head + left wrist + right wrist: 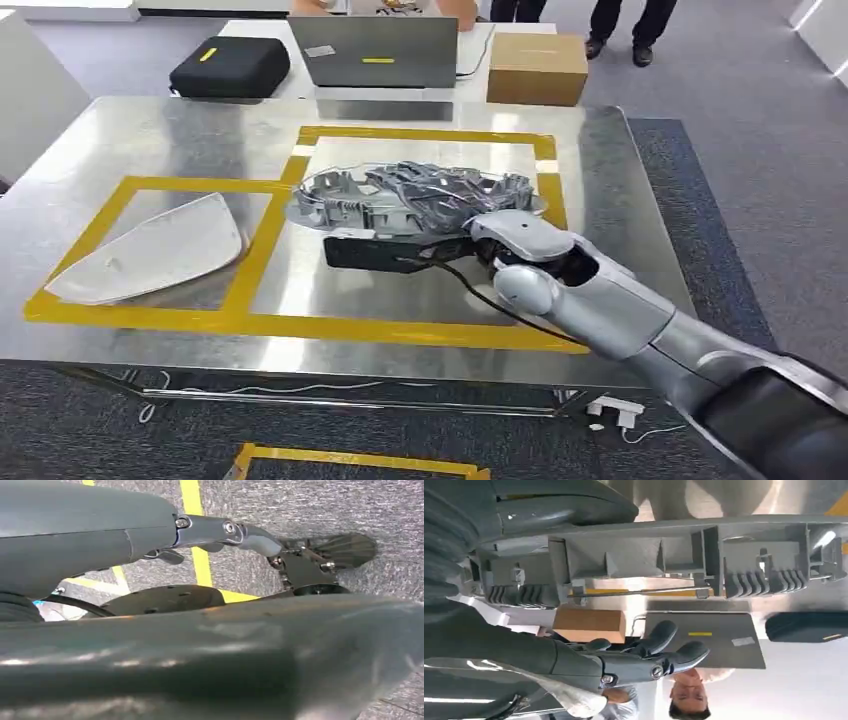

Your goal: Take the parts from the cabinet and place them on the table.

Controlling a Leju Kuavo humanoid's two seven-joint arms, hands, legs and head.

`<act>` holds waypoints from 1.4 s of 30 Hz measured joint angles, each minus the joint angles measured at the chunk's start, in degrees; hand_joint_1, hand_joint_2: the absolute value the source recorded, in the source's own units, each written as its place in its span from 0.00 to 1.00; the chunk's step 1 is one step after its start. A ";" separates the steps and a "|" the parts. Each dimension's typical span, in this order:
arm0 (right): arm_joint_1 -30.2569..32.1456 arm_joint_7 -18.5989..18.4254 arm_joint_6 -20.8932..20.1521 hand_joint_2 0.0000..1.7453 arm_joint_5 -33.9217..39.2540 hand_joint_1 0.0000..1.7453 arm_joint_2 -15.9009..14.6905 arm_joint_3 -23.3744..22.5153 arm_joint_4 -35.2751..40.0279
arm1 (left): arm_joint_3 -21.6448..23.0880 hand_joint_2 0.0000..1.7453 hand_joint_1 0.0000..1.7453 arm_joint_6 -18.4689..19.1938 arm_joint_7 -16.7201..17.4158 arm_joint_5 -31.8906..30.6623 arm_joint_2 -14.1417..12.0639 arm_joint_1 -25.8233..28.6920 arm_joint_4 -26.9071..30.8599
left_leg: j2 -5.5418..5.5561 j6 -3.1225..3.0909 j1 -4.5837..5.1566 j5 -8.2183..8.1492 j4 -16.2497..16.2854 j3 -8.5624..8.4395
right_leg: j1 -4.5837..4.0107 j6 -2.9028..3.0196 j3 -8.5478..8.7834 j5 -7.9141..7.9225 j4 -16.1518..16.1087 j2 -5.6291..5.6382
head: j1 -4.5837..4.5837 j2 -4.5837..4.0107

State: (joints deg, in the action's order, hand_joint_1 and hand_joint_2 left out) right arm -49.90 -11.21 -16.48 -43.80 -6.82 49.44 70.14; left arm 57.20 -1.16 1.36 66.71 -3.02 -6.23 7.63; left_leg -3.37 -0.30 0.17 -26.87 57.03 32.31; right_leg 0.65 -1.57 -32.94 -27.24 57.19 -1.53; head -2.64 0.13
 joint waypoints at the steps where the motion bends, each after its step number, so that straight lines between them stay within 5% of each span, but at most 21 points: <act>1: -0.42 -0.07 -0.02 1.00 0.16 0.00 -0.11 0.53 -0.15 | 0.07 0.00 0.00 0.04 -0.02 0.27 0.00 0.00 -0.02 | 0.00 0.00 0.00 0.00 0.00 0.00 | 0.00 0.00 0.00 0.00 0.00 0.00 | 0.00 0.00; 5: -0.69 -2.72 2.10 1.00 -4.78 0.00 -0.50 2.50 -0.53 | 0.26 0.00 0.00 0.11 -0.22 1.34 0.00 0.00 -0.02 | 0.00 0.00 0.00 0.00 0.01 -0.01 | 0.00 0.00 0.00 0.00 0.00 -0.01 | -0.02 0.00; 9: 4.87 -10.11 8.70 1.00 -27.01 0.00 -0.50 3.39 1.29 | 0.46 0.00 0.00 -0.46 -0.85 3.02 0.35 0.02 -0.04 | 0.04 0.00 0.00 -0.01 0.01 0.00 | -0.01 0.01 0.02 -0.01 -0.01 -0.06 | 0.00 0.00; 13: 14.52 -11.43 11.54 1.00 -40.35 0.00 0.20 2.14 5.05 | 1.29 0.00 0.00 -0.66 -1.09 4.48 0.83 0.00 -0.04 | 0.03 -0.01 0.00 -0.09 0.01 0.00 | -0.01 0.04 0.01 -0.06 -0.02 -0.02 | 0.02 0.00; 19: 23.29 -8.24 12.48 1.00 -39.51 0.00 1.22 -1.40 5.57 | 2.56 0.00 0.00 -0.66 -1.11 6.15 1.29 0.00 -0.09 | 0.03 0.01 -0.01 -0.12 0.00 0.05 | -0.01 0.02 -0.02 -0.09 -0.02 -0.03 | 0.00 0.00; 32: 26.55 -6.93 13.42 1.00 -39.32 0.00 1.27 -5.31 4.79 | 3.13 0.00 0.00 -0.85 -1.20 7.37 1.42 0.00 -0.13 | 0.03 0.01 0.00 -0.11 0.02 0.05 | 0.00 0.01 -0.01 -0.06 -0.02 -0.03 | 0.00 0.00; 38: 26.04 -7.25 10.33 1.00 -42.44 0.00 1.38 -5.26 4.79 | 3.24 0.00 0.00 -0.85 -1.64 8.70 1.49 0.00 -0.13 | 0.03 0.02 0.00 -0.11 0.02 0.05 | 0.00 0.02 -0.01 -0.07 -0.02 -0.02 | 0.00 0.00; 42: 24.73 -3.39 6.72 1.00 -37.51 0.00 1.33 -5.18 4.22 | 3.76 0.00 0.00 -0.83 -1.73 9.73 1.49 0.01 -0.15 | 0.02 0.01 0.00 -0.11 0.02 0.05 | 0.00 0.01 -0.02 -0.06 -0.02 -0.02 | 0.02 0.00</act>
State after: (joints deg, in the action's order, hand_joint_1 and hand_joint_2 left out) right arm -25.17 -14.60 -9.76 -81.32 -5.49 44.26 74.36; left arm 60.96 -1.99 -0.37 76.43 -1.53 -6.21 7.47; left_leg -3.35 -0.29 0.17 -26.97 57.05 32.36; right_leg 0.65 -1.55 -32.96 -27.30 57.17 -1.55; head -2.62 0.13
